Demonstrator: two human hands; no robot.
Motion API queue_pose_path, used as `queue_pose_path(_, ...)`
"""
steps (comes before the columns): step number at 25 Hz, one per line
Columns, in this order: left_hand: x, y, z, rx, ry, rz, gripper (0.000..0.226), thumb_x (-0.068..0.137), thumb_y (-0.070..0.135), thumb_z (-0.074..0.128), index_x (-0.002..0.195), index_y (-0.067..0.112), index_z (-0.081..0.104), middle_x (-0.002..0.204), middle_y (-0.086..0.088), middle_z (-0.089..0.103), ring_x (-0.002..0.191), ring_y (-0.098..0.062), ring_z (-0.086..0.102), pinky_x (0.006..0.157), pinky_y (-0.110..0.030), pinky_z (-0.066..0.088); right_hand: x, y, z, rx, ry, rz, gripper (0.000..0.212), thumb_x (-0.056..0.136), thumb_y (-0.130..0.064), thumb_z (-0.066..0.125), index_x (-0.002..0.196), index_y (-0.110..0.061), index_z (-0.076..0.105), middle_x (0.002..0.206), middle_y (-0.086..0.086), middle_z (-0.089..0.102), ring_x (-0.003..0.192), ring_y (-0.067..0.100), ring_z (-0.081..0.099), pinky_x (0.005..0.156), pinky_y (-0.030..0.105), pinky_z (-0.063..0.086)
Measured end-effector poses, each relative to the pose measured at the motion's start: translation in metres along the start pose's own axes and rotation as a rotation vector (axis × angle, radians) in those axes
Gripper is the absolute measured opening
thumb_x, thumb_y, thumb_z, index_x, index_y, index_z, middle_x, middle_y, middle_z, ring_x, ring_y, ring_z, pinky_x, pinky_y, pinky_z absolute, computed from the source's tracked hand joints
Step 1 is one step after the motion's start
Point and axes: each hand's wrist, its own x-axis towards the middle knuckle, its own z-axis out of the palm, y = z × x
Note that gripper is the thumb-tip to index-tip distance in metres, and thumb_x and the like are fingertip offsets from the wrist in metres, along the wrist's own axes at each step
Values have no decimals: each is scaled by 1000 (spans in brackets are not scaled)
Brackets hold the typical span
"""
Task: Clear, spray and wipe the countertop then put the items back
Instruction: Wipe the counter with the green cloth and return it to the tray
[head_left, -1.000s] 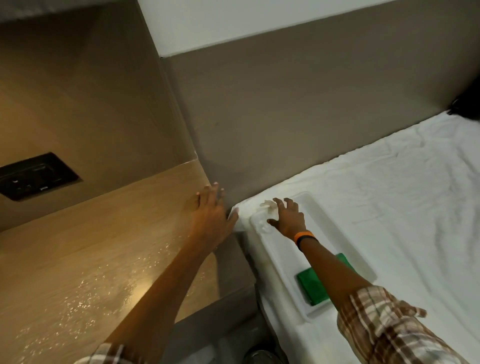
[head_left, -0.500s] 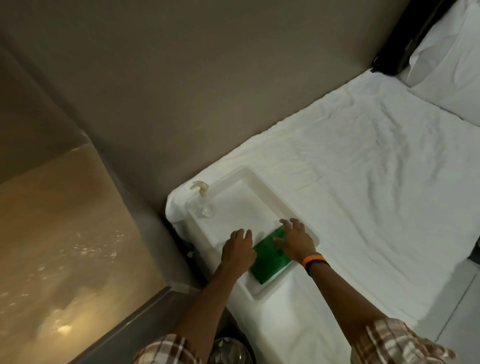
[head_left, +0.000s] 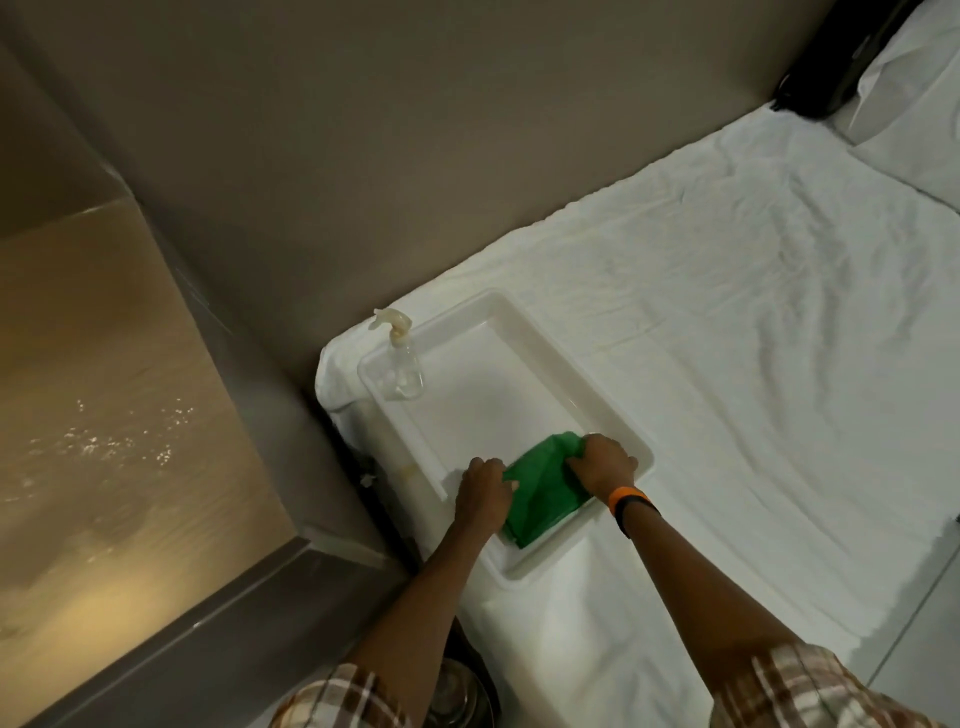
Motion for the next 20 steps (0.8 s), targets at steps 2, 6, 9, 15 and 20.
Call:
queue_pose_path(2, -18, 15, -18, -133, 28, 7, 26, 100, 19, 53, 116, -1, 57, 121, -18, 51, 102, -32, 59, 89, -39, 53, -21, -4, -19, 222, -14, 37, 25, 92, -26, 56, 104, -6, 65, 105, 13, 69, 98, 32, 62, 94, 41, 49)
queue_pose_path(6, -67, 55, -86, -426, 180, 81, 15, 100, 17, 51, 109, 4, 53, 104, -9, 58, 98, -28, 60, 72, -27, 49, -94, -37, -79, 788, 117, 72, 16, 86, -24, 61, 89, -9, 62, 99, 14, 68, 82, 23, 56, 70, 34, 44)
queue_pose_path(9, -115, 75, -161, -536, 407, 192, 10, 101, 12, 48, 107, 12, 56, 97, -3, 63, 88, -21, 59, 64, -14, 40, -158, -85, -132, 1093, 132, -23, 14, 77, -27, 58, 85, -16, 62, 93, 6, 66, 84, 21, 58, 75, 37, 48)
queue_pose_path(15, -201, 46, -290, -423, 807, 212, 30, 101, 16, 42, 112, 43, 50, 93, 4, 68, 76, -16, 63, 65, -30, 49, -255, -191, -166, 1213, 25, -338, 24, 85, -11, 63, 100, -29, 64, 104, 1, 71, 92, 18, 66, 72, 32, 53)
queue_pose_path(20, -265, -69, -335, -260, 809, 117, 18, 102, 31, 46, 118, 33, 56, 77, -2, 68, 63, -21, 64, 57, -49, 55, -301, -275, -134, 875, -69, -489, 44, 83, -19, 74, 126, -20, 63, 115, 7, 72, 100, 21, 69, 85, 35, 58)
